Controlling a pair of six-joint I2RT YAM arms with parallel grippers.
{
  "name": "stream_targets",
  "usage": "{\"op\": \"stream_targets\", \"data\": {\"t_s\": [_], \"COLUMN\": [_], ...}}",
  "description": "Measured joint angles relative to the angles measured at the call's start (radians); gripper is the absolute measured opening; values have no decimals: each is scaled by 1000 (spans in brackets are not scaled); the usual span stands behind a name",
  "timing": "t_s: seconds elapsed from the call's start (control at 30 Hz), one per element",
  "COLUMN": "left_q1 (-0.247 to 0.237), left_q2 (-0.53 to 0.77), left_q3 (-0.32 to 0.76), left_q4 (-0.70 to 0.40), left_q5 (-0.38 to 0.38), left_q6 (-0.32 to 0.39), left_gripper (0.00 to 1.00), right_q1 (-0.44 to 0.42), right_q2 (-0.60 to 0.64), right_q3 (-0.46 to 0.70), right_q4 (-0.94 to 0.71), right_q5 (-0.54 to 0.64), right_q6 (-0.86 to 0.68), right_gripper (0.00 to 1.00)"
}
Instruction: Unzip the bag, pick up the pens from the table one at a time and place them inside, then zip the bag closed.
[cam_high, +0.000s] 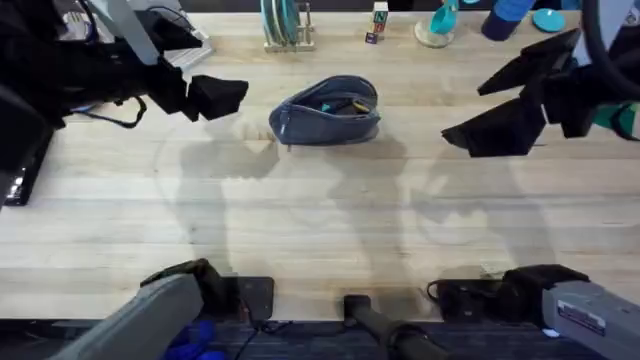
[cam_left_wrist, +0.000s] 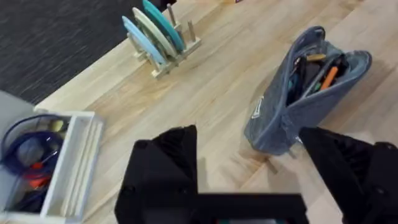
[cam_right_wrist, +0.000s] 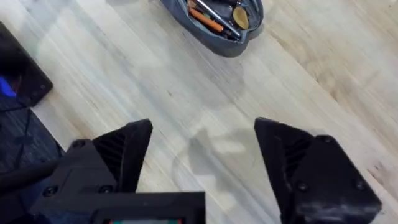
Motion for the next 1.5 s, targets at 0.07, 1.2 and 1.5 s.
{"op": "stream_targets", "data": {"t_s": [0.07,1.2,1.5], "left_q1": [13,160,158], "left_q2": [50,538,617], "left_q3": [0,-2,-2], "left_q4": [23,76,24], "left_q5": [41,597,612], "left_q6": [18,436,442], "left_gripper": [989,986,987], "right_q1": [0,0,0], "right_q2": [0,0,0], "right_q3": [0,0,0], "right_q4": [0,0,0], "right_q5": [0,0,0], "right_q6": [0,0,0], "right_gripper": [998,998,997]}}
